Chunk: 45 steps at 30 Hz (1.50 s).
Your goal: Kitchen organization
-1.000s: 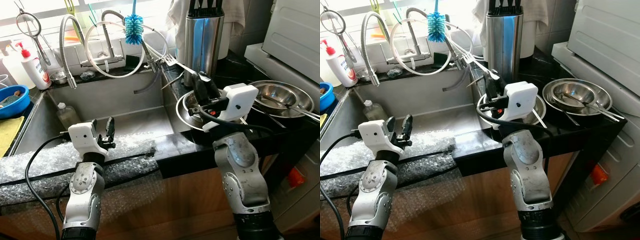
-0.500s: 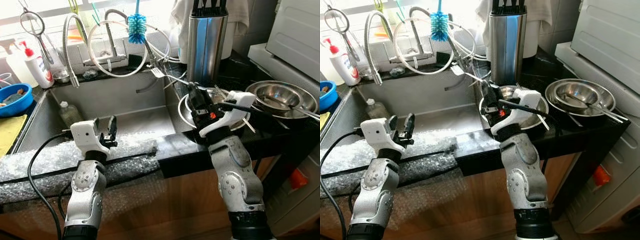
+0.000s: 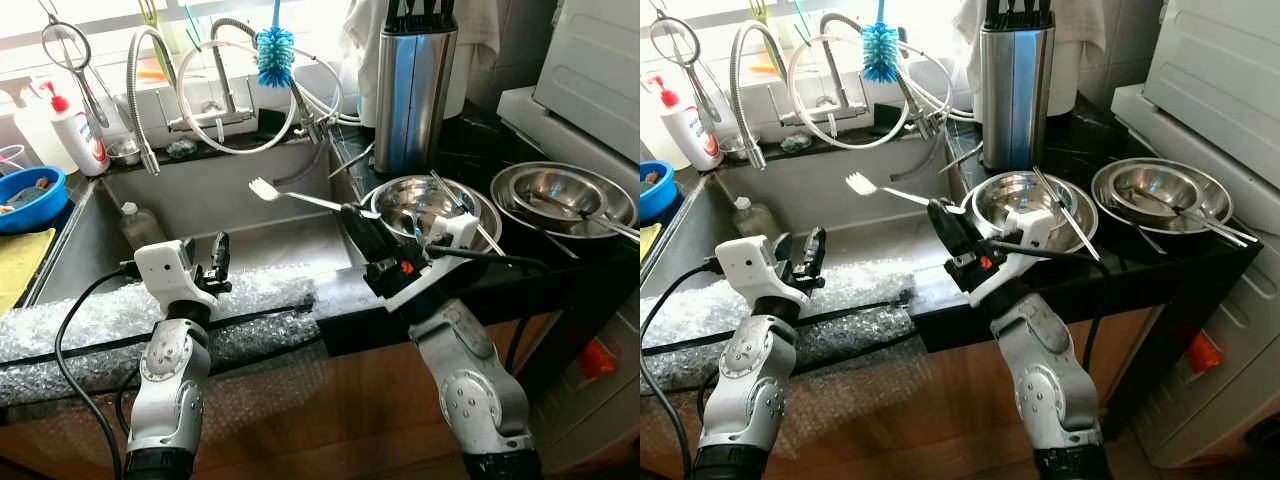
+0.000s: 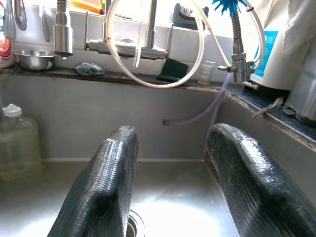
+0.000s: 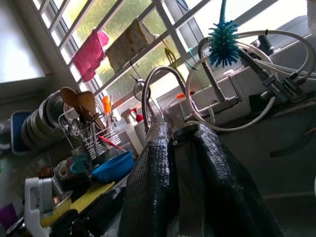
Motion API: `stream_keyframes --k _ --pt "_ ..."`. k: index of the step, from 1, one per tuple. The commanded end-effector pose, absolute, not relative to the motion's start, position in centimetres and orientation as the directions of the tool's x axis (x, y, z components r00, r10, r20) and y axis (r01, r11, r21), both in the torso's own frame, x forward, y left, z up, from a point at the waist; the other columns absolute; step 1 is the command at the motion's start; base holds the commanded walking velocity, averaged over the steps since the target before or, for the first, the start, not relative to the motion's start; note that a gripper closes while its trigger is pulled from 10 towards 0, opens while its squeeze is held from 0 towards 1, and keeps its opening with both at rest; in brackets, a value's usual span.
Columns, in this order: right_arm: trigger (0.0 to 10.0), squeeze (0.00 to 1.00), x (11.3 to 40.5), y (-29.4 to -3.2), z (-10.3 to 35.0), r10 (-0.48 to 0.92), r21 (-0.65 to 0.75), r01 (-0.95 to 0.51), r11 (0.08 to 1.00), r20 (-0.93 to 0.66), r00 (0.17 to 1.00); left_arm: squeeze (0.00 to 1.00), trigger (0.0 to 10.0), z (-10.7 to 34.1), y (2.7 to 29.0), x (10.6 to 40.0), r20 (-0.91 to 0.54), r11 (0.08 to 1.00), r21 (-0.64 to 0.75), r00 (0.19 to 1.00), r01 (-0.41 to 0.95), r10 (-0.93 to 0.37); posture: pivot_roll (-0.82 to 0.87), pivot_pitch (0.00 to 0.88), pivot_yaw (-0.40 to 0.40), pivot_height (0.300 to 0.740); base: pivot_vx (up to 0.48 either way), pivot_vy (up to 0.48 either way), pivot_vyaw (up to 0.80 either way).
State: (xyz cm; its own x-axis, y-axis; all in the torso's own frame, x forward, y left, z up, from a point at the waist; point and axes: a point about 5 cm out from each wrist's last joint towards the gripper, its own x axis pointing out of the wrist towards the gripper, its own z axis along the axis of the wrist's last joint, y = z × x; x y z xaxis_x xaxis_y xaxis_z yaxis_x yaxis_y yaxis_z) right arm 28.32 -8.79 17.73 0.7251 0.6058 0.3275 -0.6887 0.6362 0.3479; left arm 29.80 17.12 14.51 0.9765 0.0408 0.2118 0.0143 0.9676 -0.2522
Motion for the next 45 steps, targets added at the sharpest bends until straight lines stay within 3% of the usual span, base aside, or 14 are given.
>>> stream_keyframes --k 1,18,27,28,30,39,45 --pt "10.0 0.0 27.4 -8.5 18.6 0.661 0.312 -0.756 0.576 0.367 0.655 0.0 10.0 14.6 17.4 29.7 0.212 0.965 -0.263 0.976 0.009 0.049 -0.1 0.0 0.119 0.74 0.0 0.0 0.0" --pt "10.0 0.0 26.0 -9.0 18.1 0.728 0.234 -0.817 0.527 0.372 0.576 0.0 10.0 14.7 18.1 29.9 0.207 0.947 -0.32 0.973 -0.031 0.101 -0.1 0.0 0.112 0.74 0.0 0.0 0.0" --pt "10.0 0.0 26.2 -8.6 17.4 0.707 0.126 -0.773 0.621 0.335 0.623 0.0 10.0 14.9 18.5 30.1 0.207 0.941 -0.335 0.972 -0.038 0.113 -0.11 0.0 0.121 0.74 0.0 0.0 0.0" --pt "10.0 0.0 26.4 -8.7 17.1 0.666 0.079 -0.723 0.686 0.331 0.668 0.0 10.0 15.0 18.7 30.1 0.209 0.942 -0.335 0.971 -0.039 0.114 -0.1 0.0 0.126 0.74 0.0 0.0 0.0" --pt "10.0 0.0 26.4 -8.7 17.0 0.654 0.06 -0.707 0.705 0.332 0.68 0.0 10.0 15.1 18.8 30.1 0.21 0.941 -0.335 0.971 -0.04 0.116 -0.1 0.0 0.126 0.74 0.0 0.0 0.0" --pt "10.0 0.0 25.7 -8.0 16.2 0.679 0.048 -0.73 0.682 0.33 0.656 0.0 10.0 15.3 19.5 30.1 0.213 0.942 -0.331 0.969 -0.051 0.127 -0.1 0.0 0.133 0.74 0.0 0.0 0.0" --pt "10.0 0.0 25.3 -7.9 15.9 0.682 0.039 -0.733 0.68 0.335 0.65 0.0 10.0 16.5 20.5 30.4 0.23 0.896 -0.441 0.959 -0.051 0.168 -0.1 0.0 0.141 0.74 0.0 0.0 0.0"
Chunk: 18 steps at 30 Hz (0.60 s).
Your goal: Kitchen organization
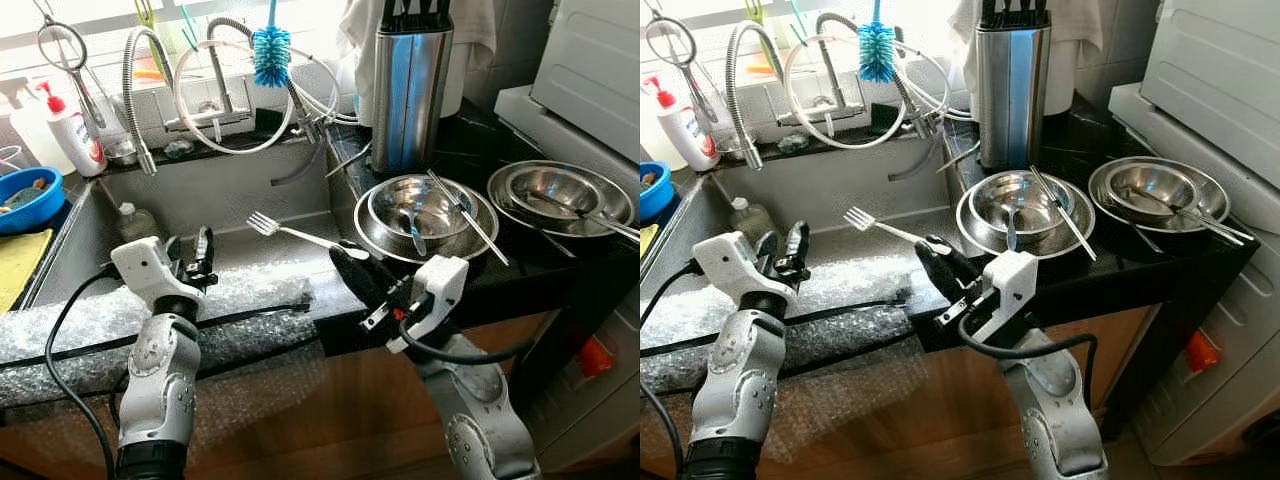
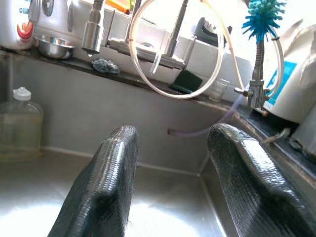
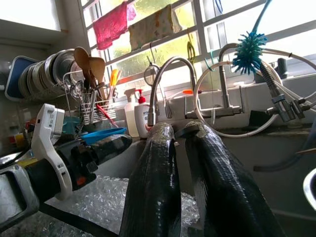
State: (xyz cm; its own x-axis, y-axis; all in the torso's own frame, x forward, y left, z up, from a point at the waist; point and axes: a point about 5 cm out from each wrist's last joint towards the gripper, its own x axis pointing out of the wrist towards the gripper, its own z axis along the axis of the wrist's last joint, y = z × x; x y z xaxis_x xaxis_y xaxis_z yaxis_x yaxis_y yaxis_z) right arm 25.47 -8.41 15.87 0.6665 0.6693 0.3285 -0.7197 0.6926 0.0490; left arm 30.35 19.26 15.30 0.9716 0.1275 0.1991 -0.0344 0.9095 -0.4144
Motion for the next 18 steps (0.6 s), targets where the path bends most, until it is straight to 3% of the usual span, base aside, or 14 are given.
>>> stream_keyframes --k 1,12,18 --pt "10.0 0.0 25.3 -7.9 15.9 0.681 0.037 -0.731 0.681 0.336 0.651 0.0 10.0 16.8 20.7 30.5 0.237 0.888 -0.457 0.956 -0.049 0.175 -0.1 0.0 0.142 0.74 0.0 0.0 0.0" --pt "10.0 0.0 25.1 -7.7 15.9 0.683 0.007 -0.727 0.687 0.335 0.649 0.0 10.0 18.6 20.9 30.8 0.285 0.831 -0.555 0.945 0.027 0.16 -0.1 0.0 0.137 0.74 0.0 0.0 0.0" --pt "10.0 0.0 25.2 -7.6 16.0 0.676 -0.047 -0.704 0.708 0.333 0.657 0.0 10.0 19.8 19.6 30.8 0.326 0.808 -0.558 0.945 0.187 0.007 -0.1 0.0 0.136 0.74 0.0 0.0 0.0"
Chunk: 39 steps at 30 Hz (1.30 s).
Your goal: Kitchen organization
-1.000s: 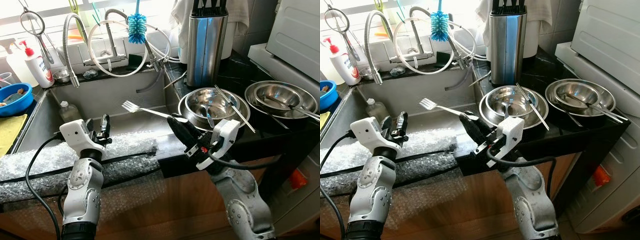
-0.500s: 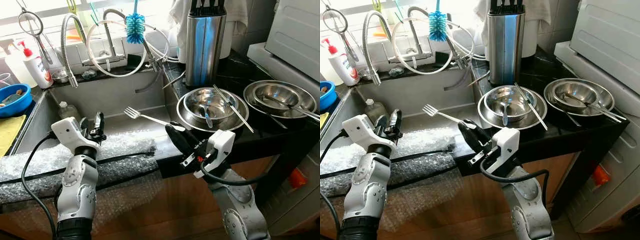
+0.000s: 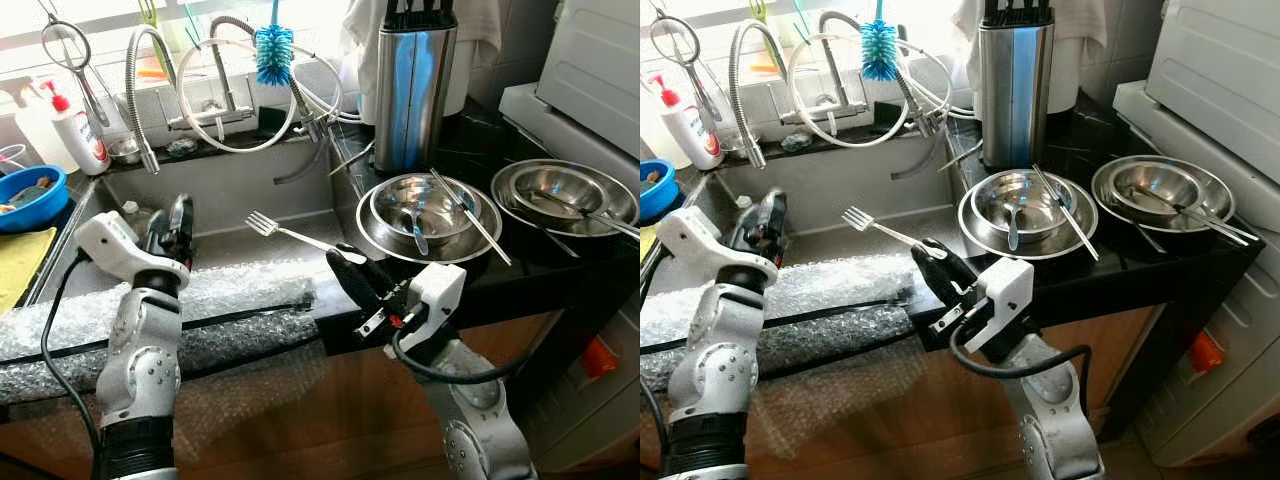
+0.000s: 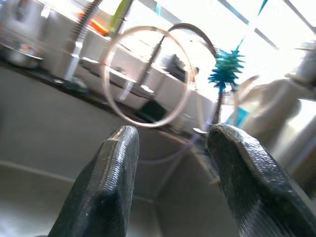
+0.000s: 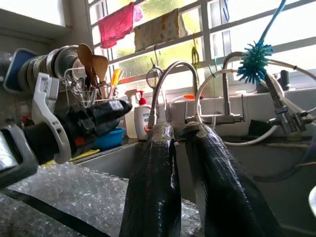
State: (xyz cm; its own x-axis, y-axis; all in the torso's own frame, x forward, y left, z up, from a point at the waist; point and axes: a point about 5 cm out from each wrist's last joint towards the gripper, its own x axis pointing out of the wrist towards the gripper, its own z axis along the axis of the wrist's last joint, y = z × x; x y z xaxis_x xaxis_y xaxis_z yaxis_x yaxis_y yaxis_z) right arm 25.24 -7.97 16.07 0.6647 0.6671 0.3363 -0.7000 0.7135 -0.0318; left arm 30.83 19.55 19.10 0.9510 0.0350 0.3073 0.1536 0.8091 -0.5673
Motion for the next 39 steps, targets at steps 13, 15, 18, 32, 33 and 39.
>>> stream_keyframes --k 13,15,18,32,33,39 --pt "10.0 0.0 25.8 -7.4 16.4 0.637 -0.155 -0.628 0.763 0.346 0.688 0.0 10.0 18.6 17.6 30.4 0.268 0.731 -0.612 0.949 0.301 -0.166 -0.1 0.0 0.143 0.74 0.0 0.0 0.0" --pt "10.0 0.0 25.8 -7.3 16.4 0.635 -0.158 -0.625 0.765 0.348 0.689 0.0 10.0 18.4 17.5 30.4 0.258 0.716 -0.63 0.951 0.301 -0.173 -0.1 0.0 0.146 0.74 0.0 0.0 0.0" --pt "10.0 0.0 25.9 -7.3 16.5 0.63 -0.175 -0.612 0.771 0.352 0.692 0.0 10.0 18.2 17.2 30.4 0.238 0.684 -0.662 0.951 0.306 -0.196 -0.1 0.0 0.146 0.74 0.0 0.0 0.0" --pt "10.0 0.0 25.7 -6.3 16.9 0.672 -0.185 -0.658 0.73 0.37 0.641 0.0 10.0 18.5 16.1 30.7 0.242 0.556 -0.768 0.947 0.319 -0.209 -0.1 0.0 0.148 0.74 0.0 0.0 0.0" --pt "10.0 0.0 25.5 -6.1 17.1 0.686 -0.192 -0.671 0.716 0.375 0.624 0.0 10.0 18.4 16.0 30.7 0.236 0.551 -0.773 0.949 0.315 -0.21 -0.1 0.0 0.147 0.74 0.0 0.0 0.0" --pt "10.0 0.0 25.5 -5.8 17.3 0.692 -0.189 -0.681 0.707 0.381 0.613 0.0 10.0 18.3 16.0 30.5 0.231 0.54 -0.782 0.949 0.311 -0.213 -0.09 0.0 0.145 0.74 0.0 0.0 0.0"
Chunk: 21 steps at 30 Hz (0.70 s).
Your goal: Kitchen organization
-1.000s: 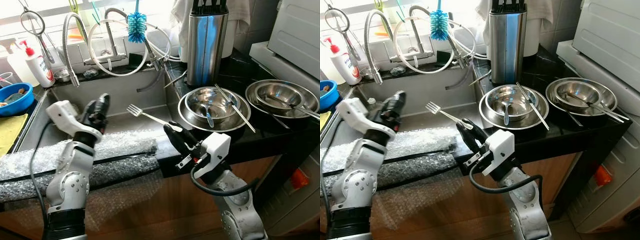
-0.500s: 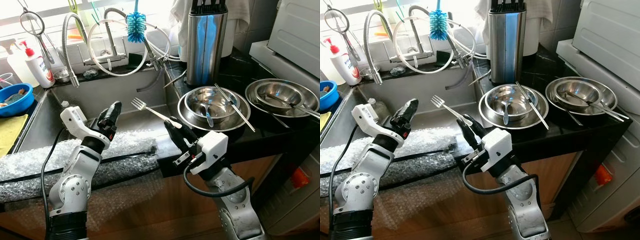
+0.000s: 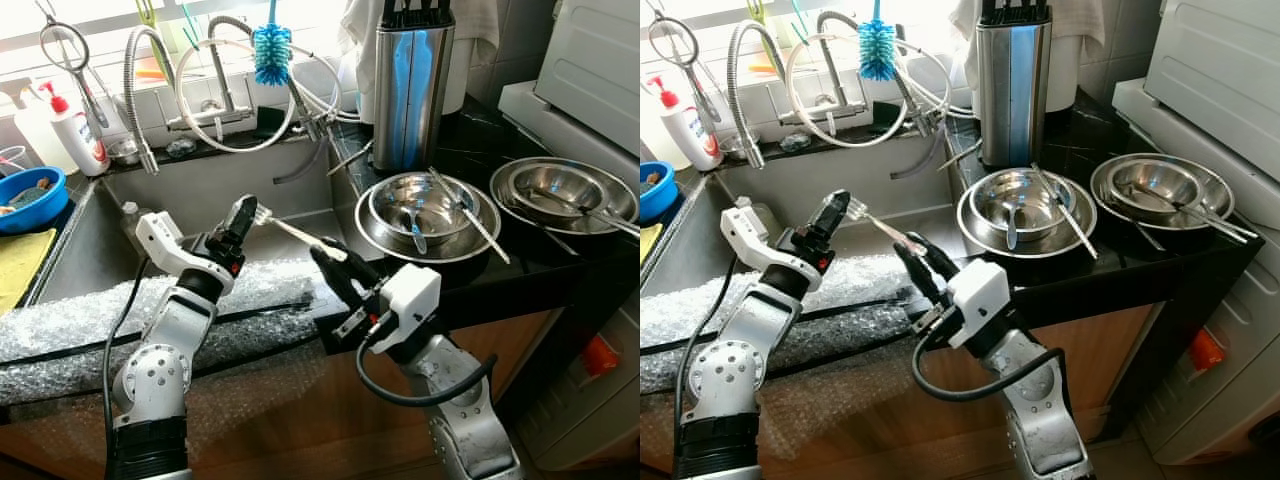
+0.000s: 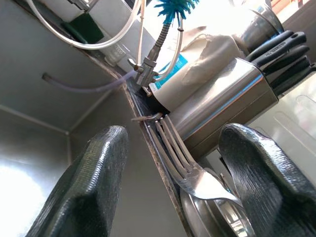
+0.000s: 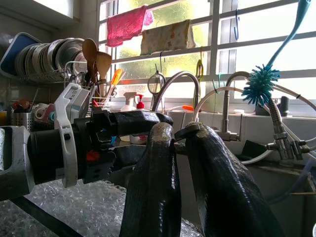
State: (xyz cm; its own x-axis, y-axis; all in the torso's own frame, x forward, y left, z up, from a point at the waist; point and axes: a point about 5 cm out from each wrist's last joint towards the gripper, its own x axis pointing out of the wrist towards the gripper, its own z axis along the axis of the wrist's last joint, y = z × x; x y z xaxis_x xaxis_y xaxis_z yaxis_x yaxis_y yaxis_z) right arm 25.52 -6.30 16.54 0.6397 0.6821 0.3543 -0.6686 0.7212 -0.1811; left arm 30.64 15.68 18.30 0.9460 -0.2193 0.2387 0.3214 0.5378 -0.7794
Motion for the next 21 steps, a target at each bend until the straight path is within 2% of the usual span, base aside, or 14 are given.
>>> stream_keyframes --k 1,21 --pt "10.0 0.0 25.47 -5.66 17.32 0.693 -0.189 -0.683 0.706 0.383 0.61 0.0 10.0 18.28 16.02 30.5 0.228 0.539 -0.783 0.95 0.31 -0.215 -0.09 0.0 0.149 0.74 0.0 0.0 0.0" --pt "10.0 0.0 25.51 -5.33 17.6 0.697 -0.187 -0.69 0.699 0.393 0.599 0.0 10.0 18.25 15.88 30.52 0.22 0.526 -0.794 0.95 0.305 -0.22 -0.1 0.0 0.151 0.74 0.0 0.0 0.0"
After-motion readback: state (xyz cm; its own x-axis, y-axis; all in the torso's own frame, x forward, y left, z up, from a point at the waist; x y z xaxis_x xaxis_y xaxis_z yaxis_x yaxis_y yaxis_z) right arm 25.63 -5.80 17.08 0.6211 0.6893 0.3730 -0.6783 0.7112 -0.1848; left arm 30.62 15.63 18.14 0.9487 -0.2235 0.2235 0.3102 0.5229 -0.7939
